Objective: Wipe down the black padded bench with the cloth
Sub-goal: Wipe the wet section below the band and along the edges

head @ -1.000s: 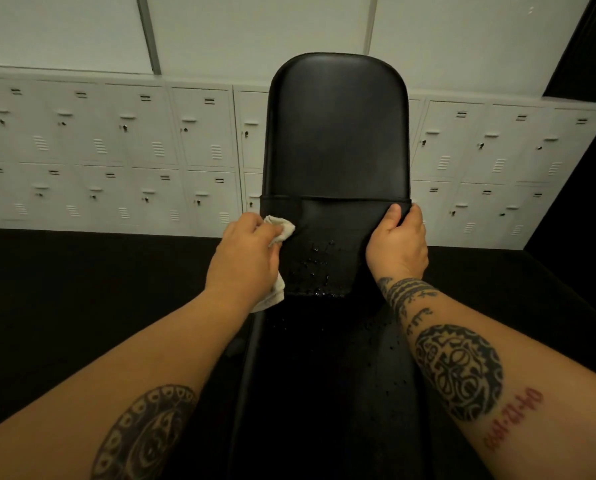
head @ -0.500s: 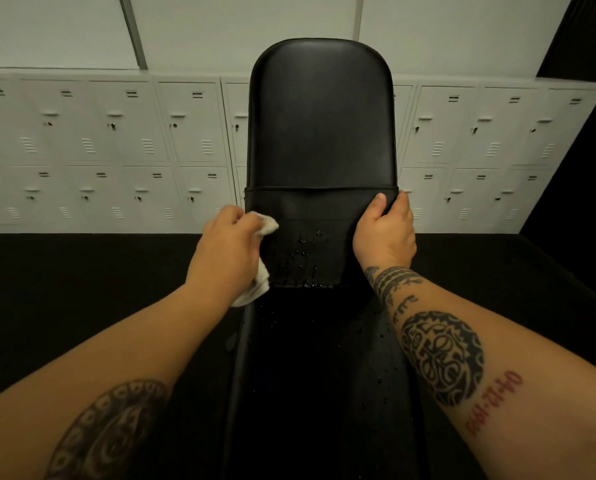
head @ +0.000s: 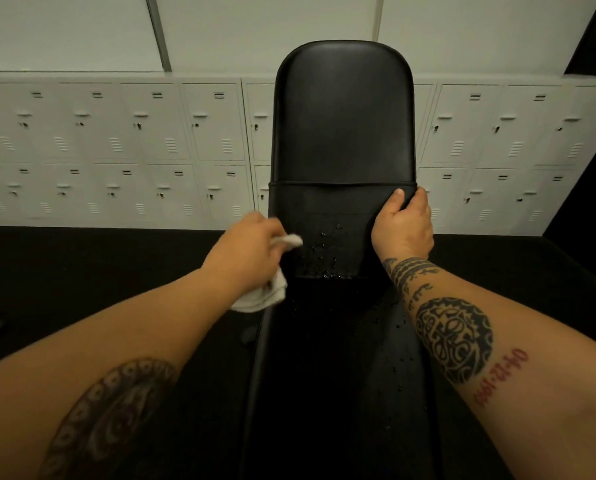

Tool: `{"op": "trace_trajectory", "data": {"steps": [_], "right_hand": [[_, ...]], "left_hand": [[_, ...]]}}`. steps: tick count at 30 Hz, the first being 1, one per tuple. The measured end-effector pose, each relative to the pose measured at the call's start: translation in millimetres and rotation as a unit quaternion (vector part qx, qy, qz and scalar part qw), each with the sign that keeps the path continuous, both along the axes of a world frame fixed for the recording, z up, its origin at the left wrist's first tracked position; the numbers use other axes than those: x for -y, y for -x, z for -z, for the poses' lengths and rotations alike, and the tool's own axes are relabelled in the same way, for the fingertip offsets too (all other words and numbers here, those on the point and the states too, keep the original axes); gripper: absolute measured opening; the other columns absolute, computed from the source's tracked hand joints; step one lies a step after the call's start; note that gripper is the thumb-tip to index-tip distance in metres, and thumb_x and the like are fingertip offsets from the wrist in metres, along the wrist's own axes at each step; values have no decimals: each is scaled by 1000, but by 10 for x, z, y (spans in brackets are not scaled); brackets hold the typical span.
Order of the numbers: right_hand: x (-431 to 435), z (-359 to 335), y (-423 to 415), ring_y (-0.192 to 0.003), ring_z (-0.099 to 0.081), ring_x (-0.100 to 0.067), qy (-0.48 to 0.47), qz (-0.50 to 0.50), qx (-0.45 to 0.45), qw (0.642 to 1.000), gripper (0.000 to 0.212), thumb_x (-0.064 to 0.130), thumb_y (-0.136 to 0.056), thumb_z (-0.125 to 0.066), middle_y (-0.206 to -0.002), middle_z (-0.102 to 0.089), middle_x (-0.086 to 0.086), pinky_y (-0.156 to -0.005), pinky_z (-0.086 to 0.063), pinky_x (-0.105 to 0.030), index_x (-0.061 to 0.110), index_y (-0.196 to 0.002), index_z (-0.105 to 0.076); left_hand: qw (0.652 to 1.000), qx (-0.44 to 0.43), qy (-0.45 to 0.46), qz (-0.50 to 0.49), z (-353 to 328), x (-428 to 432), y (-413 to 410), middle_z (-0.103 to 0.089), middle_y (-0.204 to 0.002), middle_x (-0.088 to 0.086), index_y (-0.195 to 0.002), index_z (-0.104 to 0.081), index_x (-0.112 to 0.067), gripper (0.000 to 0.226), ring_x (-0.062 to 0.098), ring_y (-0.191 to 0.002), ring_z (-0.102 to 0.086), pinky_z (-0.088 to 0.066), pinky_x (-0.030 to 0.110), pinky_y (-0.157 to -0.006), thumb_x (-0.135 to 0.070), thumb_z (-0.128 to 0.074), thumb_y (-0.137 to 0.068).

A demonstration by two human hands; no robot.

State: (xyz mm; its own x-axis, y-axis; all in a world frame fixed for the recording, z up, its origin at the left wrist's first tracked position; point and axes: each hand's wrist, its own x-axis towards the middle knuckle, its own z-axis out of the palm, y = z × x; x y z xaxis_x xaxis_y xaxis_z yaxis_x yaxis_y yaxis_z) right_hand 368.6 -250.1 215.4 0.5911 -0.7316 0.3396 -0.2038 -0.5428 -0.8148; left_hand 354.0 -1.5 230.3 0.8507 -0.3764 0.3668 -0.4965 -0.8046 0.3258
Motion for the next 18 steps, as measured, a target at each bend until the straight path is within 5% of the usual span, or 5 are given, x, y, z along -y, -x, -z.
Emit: {"op": "trace_trajectory", "data": {"steps": [3, 7, 10, 13, 18], "right_hand": [[-1, -60, 16, -137, -40, -30, -3, -16, -27, 999, 60, 48, -104, -27, -151, -42, -8, -110, -30, -49, 16, -154, -27], [-26, -259, 128, -143, -27, -29, -13, -6, -101, 995, 64, 50, -103, -32, -159, -26, -8, -114, -19, -56, 18, -157, -18], [-274, -388, 353, -137, -38, -25, 10, -90, -19, 996, 54, 52, -101, -38, -150, -41, -3, -113, -24, -53, 23, -147, -41], [-645, -528, 620, -106, -61, -8, -80, -302, 46, 949, 31, 54, -99, -46, -109, -65, 12, -99, -49, -43, 31, -114, -63], [-704, -595, 826, -87, -67, 3, -137, -379, 52, 914, 26, 40, -98, -58, -103, -70, 14, -70, -53, -18, 32, -122, -61]], "left_hand": [[975, -72, 194, -77, -216, 136, 3, -58, -91, -10, -100, -63, -32, 6, 5, -81, -53, -34, 19, -63, -38, -64, -98], [917, -158, 361, -62, -361, 251, 42, -62, -101, -11, -103, -64, -31, 12, 7, -91, -56, -42, 26, -74, -37, -70, -94], [873, -205, 438, -62, -429, 394, 60, -63, -99, -6, -98, -62, -29, 9, 14, -96, -59, -47, 32, -80, -31, -70, -94], [803, -280, 525, -23, -583, 547, 133, -72, -107, 5, -104, -65, -24, 10, 25, -104, -68, -57, 44, -92, -24, -68, -94], [742, -388, 537, 106, -798, 502, 184, -77, -100, 13, -103, -70, -5, 12, 26, -99, -74, -61, 40, -84, -7, -61, -95]]}}
